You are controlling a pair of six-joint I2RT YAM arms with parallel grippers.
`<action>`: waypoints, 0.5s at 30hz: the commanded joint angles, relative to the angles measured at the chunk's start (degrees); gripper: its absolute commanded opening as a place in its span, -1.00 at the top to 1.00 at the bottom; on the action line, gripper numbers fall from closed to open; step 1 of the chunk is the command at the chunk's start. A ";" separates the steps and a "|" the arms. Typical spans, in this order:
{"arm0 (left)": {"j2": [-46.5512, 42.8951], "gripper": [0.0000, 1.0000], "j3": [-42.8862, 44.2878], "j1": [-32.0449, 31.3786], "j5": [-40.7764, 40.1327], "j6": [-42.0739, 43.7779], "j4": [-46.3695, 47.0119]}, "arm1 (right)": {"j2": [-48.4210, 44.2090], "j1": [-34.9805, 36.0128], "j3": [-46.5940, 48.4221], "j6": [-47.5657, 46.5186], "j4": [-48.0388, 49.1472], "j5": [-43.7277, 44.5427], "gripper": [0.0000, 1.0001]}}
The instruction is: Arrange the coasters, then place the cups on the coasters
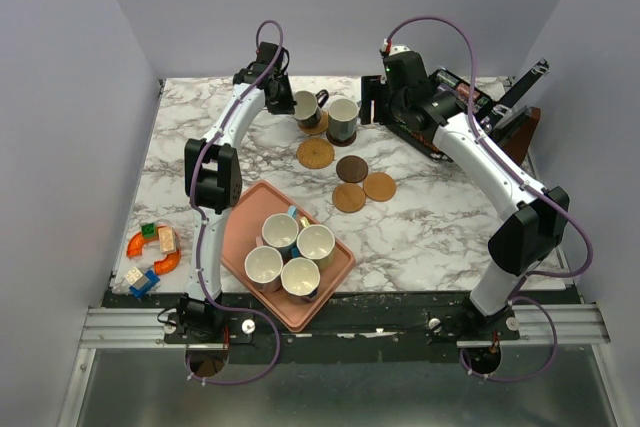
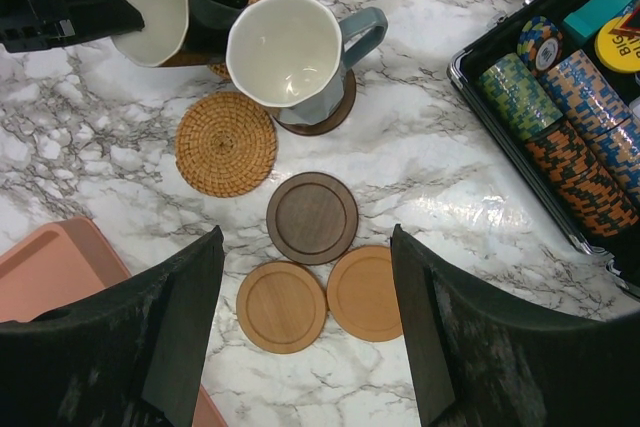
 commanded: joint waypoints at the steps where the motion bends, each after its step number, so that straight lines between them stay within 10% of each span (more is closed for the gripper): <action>1: -2.50 0.53 2.79 -0.28 1.25 -0.98 0.97 | 1.19 -0.36 2.03 0.71 -1.17 -1.32 -0.51; 15: -1.88 0.02 3.76 -0.37 2.22 -0.37 1.84 | 1.72 -0.53 2.38 0.62 -1.17 -1.58 -0.50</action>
